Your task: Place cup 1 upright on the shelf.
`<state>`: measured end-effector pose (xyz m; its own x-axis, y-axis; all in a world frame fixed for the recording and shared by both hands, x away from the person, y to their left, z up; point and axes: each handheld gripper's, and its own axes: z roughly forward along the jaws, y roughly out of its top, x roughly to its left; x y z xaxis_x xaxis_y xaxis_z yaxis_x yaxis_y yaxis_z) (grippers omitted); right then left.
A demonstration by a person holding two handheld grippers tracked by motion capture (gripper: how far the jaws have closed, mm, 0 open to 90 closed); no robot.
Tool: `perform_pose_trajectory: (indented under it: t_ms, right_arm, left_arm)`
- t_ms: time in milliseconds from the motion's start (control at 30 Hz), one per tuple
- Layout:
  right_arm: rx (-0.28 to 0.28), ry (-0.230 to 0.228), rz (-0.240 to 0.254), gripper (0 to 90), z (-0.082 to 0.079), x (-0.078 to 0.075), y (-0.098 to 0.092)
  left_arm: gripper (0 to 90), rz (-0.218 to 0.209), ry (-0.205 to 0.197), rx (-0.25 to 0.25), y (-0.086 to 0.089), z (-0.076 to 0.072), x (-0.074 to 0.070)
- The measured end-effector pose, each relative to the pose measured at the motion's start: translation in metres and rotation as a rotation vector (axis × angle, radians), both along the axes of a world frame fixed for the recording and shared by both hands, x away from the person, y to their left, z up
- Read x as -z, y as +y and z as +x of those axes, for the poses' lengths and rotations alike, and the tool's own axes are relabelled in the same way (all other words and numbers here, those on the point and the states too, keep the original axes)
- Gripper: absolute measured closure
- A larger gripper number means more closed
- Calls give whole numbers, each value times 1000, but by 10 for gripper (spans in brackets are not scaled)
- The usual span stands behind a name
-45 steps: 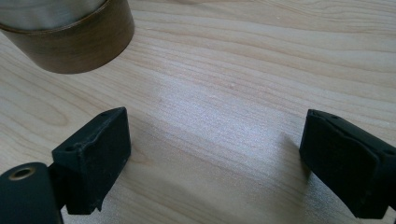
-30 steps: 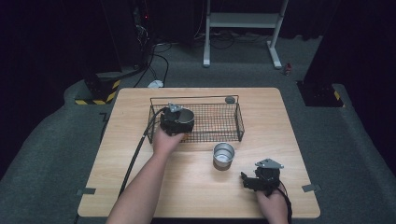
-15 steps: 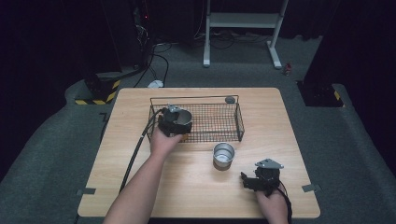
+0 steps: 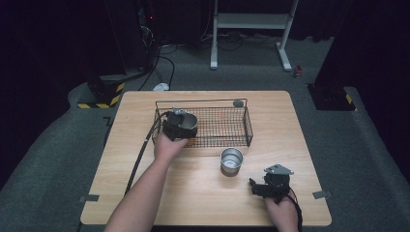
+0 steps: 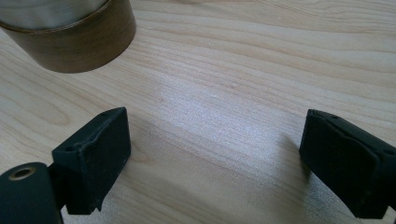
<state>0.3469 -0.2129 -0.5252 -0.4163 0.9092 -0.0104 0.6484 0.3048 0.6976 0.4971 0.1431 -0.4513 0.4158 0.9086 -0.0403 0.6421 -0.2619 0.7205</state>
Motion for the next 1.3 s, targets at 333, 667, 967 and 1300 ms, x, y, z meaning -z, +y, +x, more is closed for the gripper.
perform_pose_trajectory:
  t_ms: [333, 667, 967, 1300]
  right_arm:
    - [0, 0, 0, 88, 0, 0, 0]
    - [0, 0, 0, 88, 0, 0, 0]
    - [0, 0, 0, 88, 0, 0, 0]
    - [0, 0, 0, 88, 0, 0, 0]
  left_arm:
    - [146, -21, -48, -2, -1, 1, -7]
    - [146, -45, -59, -21, -3, 15, -8]
    - [146, 1, -54, -35, -8, 25, -6]
    - [146, 44, -32, -49, -11, 27, -2]
